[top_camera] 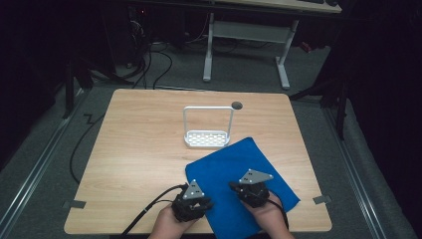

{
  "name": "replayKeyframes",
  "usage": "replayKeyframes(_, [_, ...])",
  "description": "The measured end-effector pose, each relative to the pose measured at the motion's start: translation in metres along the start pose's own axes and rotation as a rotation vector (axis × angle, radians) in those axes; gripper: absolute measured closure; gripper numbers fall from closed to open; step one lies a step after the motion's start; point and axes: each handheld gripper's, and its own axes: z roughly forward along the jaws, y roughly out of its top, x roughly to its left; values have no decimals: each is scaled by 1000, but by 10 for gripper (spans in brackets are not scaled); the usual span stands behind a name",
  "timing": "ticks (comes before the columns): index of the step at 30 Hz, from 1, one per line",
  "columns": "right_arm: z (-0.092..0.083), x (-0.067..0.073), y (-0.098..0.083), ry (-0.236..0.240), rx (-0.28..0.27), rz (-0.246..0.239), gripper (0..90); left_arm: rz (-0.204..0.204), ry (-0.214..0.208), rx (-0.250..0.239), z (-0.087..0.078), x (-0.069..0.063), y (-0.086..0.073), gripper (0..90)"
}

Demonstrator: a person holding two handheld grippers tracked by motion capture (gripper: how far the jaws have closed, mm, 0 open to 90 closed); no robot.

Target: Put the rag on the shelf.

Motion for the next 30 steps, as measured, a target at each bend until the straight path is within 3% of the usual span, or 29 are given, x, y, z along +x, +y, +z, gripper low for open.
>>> replayKeyframes(3, [-6, -11, -5, -37, 1, 14, 900, 46, 8, 17, 1, -3, 1, 885])
replayKeyframes(8, [-15, -29, -12, -64, -16, 66, 900, 55, -1, 29, -8, 7, -3, 900])
replayKeyframes(9, [-19, -35, -15, -64, -27, 96, 900, 49, 2, 29, -11, 10, -5, 900])
replayKeyframes(15, [-26, -45, -19, -85, -38, 131, 900, -2, 38, 23, -32, 37, -17, 900])
replayKeyframes(19, [-25, -52, -21, -92, -35, 153, 900, -47, 98, 20, -47, 57, -24, 900])
replayKeyframes(21, [-23, -54, -21, -95, -32, 152, 900, -93, 133, 0, -56, 71, -30, 900])
replayKeyframes(26, [-15, -57, -21, -96, -6, 160, 900, -134, 180, -13, -65, 84, -35, 899])
replayKeyframes(30, [-3, -59, -19, -103, 26, 147, 900, -158, 208, -56, -65, 88, -34, 797])
